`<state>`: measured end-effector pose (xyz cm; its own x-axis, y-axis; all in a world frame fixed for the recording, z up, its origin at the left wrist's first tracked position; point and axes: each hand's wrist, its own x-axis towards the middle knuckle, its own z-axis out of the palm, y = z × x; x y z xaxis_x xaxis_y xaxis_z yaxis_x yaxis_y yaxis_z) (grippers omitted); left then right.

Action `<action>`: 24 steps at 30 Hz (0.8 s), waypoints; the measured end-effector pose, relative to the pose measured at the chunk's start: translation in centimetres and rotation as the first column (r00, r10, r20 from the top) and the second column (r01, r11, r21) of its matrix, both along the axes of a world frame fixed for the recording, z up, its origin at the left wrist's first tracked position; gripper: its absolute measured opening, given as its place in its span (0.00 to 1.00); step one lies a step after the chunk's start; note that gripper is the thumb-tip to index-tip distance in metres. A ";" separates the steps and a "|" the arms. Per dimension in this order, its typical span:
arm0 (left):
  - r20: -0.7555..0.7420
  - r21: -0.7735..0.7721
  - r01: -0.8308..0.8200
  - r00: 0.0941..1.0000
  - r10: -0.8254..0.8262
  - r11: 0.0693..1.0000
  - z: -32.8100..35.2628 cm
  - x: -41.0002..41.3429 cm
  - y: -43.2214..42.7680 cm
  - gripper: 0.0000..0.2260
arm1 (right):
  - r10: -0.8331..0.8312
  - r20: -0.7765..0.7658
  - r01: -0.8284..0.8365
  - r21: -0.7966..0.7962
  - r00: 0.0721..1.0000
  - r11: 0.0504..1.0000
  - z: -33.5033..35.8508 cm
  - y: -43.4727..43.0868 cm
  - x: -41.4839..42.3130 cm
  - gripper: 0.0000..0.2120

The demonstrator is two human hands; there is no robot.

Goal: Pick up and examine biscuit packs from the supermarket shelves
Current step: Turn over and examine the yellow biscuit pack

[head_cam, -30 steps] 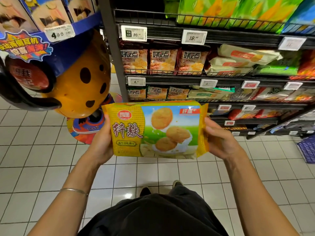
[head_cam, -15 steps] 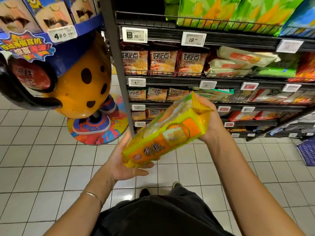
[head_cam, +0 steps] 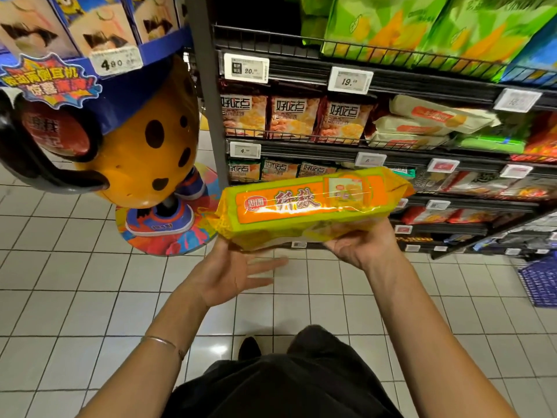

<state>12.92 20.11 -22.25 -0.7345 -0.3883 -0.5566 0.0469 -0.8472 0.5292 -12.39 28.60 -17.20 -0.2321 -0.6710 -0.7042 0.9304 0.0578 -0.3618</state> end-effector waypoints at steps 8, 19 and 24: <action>0.035 -0.106 -0.238 0.969 0.243 0.966 2.0 -4.0 -2.5 0.21 | 0.081 0.070 -0.080 -0.011 0.994 0.997 -0.2 -1.0 -2.3 0.24; -0.057 -0.228 -0.486 0.872 0.486 0.844 8.6 -8.8 -10.1 0.18 | 0.448 -0.214 -0.495 -0.287 0.868 0.820 5.3 -5.7 -11.6 0.35; -0.061 -0.350 -0.469 0.875 0.480 0.811 10.2 -10.2 -12.4 0.12 | 0.406 -0.386 -0.525 -0.281 0.828 0.803 5.8 -7.6 -13.6 0.30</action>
<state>2.73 7.70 -12.07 -0.3948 -0.8537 -0.3396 0.3759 -0.4873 0.7882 -25.95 20.98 -11.43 0.0222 -0.9401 -0.3402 0.6692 0.2667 -0.6936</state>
